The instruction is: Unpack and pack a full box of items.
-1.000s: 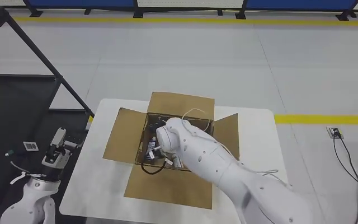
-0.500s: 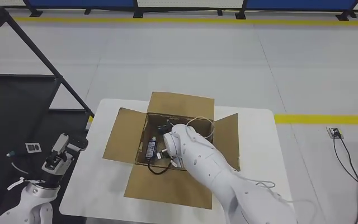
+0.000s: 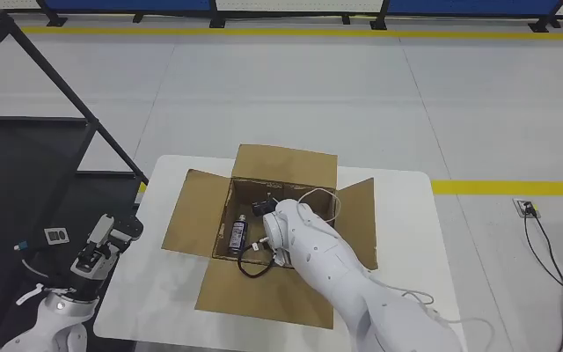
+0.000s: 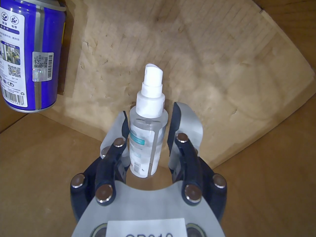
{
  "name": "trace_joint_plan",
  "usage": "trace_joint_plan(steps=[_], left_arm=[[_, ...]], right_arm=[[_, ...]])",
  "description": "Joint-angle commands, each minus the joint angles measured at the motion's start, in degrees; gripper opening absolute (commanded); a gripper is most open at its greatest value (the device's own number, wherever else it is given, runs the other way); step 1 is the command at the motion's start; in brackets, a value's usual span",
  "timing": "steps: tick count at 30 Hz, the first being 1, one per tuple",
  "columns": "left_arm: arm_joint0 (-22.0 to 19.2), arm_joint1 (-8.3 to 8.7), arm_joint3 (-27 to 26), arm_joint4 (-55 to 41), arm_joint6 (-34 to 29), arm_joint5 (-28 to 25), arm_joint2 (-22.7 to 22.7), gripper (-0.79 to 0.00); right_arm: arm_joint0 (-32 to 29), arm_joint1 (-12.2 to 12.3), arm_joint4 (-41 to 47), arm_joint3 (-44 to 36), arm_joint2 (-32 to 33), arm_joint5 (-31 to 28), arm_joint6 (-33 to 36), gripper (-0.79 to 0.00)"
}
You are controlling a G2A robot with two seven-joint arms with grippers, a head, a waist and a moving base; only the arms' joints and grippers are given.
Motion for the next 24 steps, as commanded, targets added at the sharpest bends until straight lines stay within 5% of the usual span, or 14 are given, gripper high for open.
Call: trace_joint_plan(steps=[1,4,24], left_arm=[[0.0,0.05,0.0,0.2,0.5,0.0,0.2,0.0],[0.0,0.12,-0.1,0.5,1.1,0.0,0.6,0.0],[-1.4,0.51,-3.1,5.4,4.8,1.0,5.8,0.0]], right_arm=[[0.0,-0.1,-0.2,0.2,0.2,-0.2,0.1,-0.616],[0.3,-0.1,-0.5,0.2,0.5,-1.0,-0.4,-0.785],[7.0,2.4,-0.1,-3.7,5.8,-7.6,-11.8,-0.785]])
